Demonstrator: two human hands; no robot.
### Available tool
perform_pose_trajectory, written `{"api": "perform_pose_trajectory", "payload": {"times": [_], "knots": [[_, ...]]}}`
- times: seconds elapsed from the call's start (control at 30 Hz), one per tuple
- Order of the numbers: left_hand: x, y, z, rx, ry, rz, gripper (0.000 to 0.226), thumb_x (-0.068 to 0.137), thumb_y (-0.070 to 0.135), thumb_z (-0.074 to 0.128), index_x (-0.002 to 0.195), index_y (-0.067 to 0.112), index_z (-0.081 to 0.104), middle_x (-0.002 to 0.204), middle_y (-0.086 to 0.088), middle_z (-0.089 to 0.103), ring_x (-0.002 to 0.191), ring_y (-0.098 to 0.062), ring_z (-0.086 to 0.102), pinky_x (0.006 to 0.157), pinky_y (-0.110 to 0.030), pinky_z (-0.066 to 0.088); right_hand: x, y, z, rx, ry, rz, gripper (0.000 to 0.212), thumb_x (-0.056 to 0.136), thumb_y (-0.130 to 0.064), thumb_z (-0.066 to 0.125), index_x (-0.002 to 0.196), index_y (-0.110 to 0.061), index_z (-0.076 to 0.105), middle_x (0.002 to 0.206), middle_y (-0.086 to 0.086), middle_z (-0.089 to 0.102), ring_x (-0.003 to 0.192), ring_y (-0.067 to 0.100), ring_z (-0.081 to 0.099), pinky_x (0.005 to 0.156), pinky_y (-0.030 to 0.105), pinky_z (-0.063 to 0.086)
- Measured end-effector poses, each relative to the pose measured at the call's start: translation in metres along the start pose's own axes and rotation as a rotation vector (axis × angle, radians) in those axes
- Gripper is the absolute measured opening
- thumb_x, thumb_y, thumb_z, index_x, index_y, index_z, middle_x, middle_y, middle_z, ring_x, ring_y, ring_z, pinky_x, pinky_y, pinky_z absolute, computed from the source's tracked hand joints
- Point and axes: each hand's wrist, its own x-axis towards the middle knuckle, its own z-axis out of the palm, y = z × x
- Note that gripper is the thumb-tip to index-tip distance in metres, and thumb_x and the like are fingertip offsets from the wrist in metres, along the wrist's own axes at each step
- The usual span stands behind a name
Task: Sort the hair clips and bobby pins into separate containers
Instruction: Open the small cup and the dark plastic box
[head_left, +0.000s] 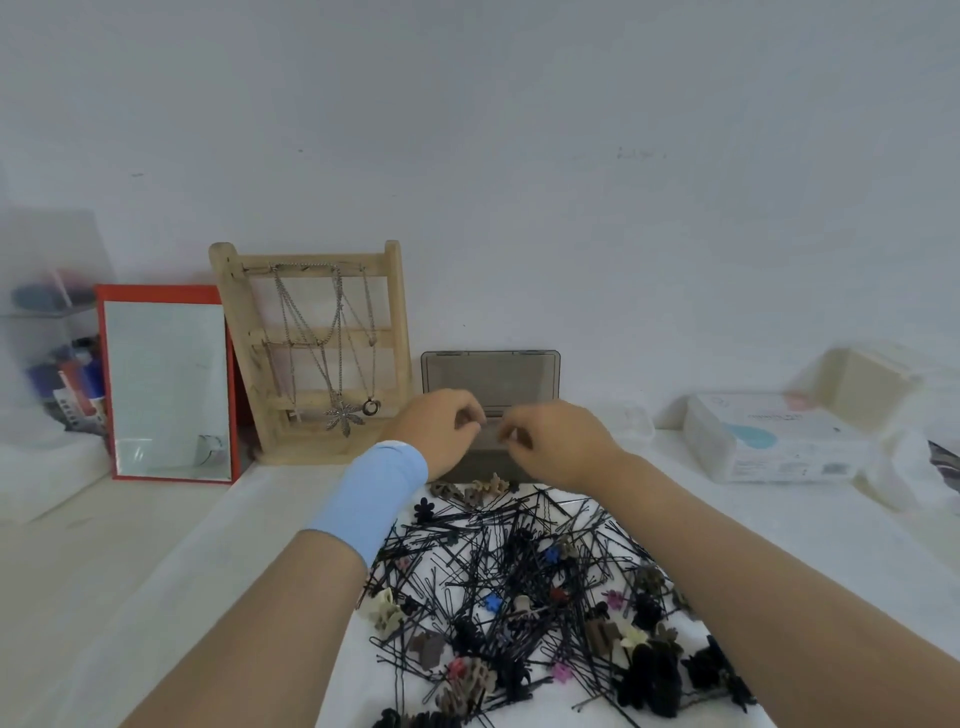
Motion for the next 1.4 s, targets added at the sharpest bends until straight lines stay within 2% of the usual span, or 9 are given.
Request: {"api": "perform_pose_trajectory", "payload": {"times": [0.13,0.2,0.5,0.83,0.97,1.1,1.2,1.33,1.4], "knots": [[-0.017,0.004,0.003,0.107,-0.205,-0.014,0.014,0.091,0.025,0.062,0.079,0.032,0.065,0.088,0.011,0.066,0.085,-0.014,0.062,0.076,-0.028,0.046,-0.001,-0.018,0.005,-0.141,-0.227,-0.071,0.023,0.096,-0.028,0.048,0.109,-0.029,0.068,0.079,-0.006,0.067,0.075,0.021,0.063,0.068,0.034,0.056],[-0.021,0.002,0.006,0.183,-0.298,-0.027,0.010,0.089,0.029,0.063,0.092,0.028,0.072,0.094,0.007,0.069,0.089,-0.018,0.063,0.078,-0.029,0.046,-0.001,-0.022,0.008,-0.233,-0.247,-0.091,0.024,0.099,-0.031,0.046,0.112,-0.030,0.066,0.071,-0.007,0.057,0.069,0.021,0.056,0.062,0.031,0.048],[-0.027,0.001,0.018,0.275,-0.274,-0.044,0.029,0.076,0.037,0.075,0.103,0.033,0.064,0.099,0.014,0.069,0.093,-0.013,0.063,0.081,-0.034,0.055,-0.009,-0.015,0.016,-0.268,-0.285,-0.041,0.018,0.097,-0.022,0.052,0.110,-0.022,0.064,0.100,0.004,0.069,0.091,0.026,0.065,0.074,0.035,0.053],[-0.025,-0.008,-0.004,-0.188,-0.390,-0.104,0.023,0.088,0.029,0.071,0.109,0.031,0.064,0.093,0.007,0.074,0.079,-0.009,0.072,0.081,-0.027,0.055,-0.018,0.001,0.001,0.406,-0.042,0.205,0.012,0.097,-0.033,0.059,0.095,-0.023,0.064,0.085,-0.009,0.067,0.061,0.007,0.065,0.062,0.026,0.053],[-0.017,-0.003,-0.009,-0.259,-0.255,-0.103,0.018,0.089,0.029,0.069,0.107,0.034,0.070,0.088,0.010,0.073,0.074,-0.005,0.068,0.072,-0.021,0.052,-0.007,0.003,0.005,0.382,0.074,0.252,0.017,0.098,-0.031,0.055,0.107,-0.024,0.066,0.093,-0.011,0.065,0.078,0.002,0.057,0.074,0.023,0.045],[-0.001,0.000,-0.012,-0.210,-0.016,-0.104,0.029,0.088,0.025,0.070,0.117,0.027,0.068,0.108,0.012,0.067,0.094,-0.005,0.057,0.088,-0.022,0.041,0.007,0.010,0.002,0.274,0.054,0.310,0.042,0.094,-0.038,0.062,0.135,-0.028,0.056,0.122,-0.003,0.061,0.108,0.016,0.060,0.095,0.036,0.049],[0.002,-0.007,-0.009,-0.196,-0.007,-0.149,0.040,0.089,0.023,0.069,0.128,0.029,0.062,0.118,0.013,0.066,0.096,-0.008,0.056,0.098,-0.030,0.045,0.006,0.003,-0.002,0.115,0.079,0.229,0.028,0.095,-0.035,0.060,0.123,-0.031,0.062,0.122,-0.006,0.061,0.107,0.016,0.060,0.090,0.034,0.050],[-0.010,-0.018,-0.012,-0.073,-0.024,-0.138,0.011,0.089,0.027,0.069,0.087,0.038,0.067,0.094,0.020,0.065,0.089,-0.003,0.059,0.087,-0.029,0.048,0.000,-0.019,0.004,0.061,-0.199,0.095,0.020,0.093,-0.029,0.064,0.110,-0.036,0.072,0.110,-0.014,0.071,0.097,0.009,0.065,0.089,0.034,0.055],[-0.016,-0.020,-0.018,0.011,-0.184,-0.177,0.009,0.088,0.029,0.070,0.089,0.038,0.070,0.093,0.021,0.066,0.092,-0.004,0.061,0.091,-0.029,0.047,0.000,-0.026,0.010,0.048,-0.320,0.069,0.028,0.091,-0.028,0.068,0.117,-0.038,0.070,0.113,-0.013,0.071,0.099,0.010,0.066,0.089,0.034,0.055]]}}
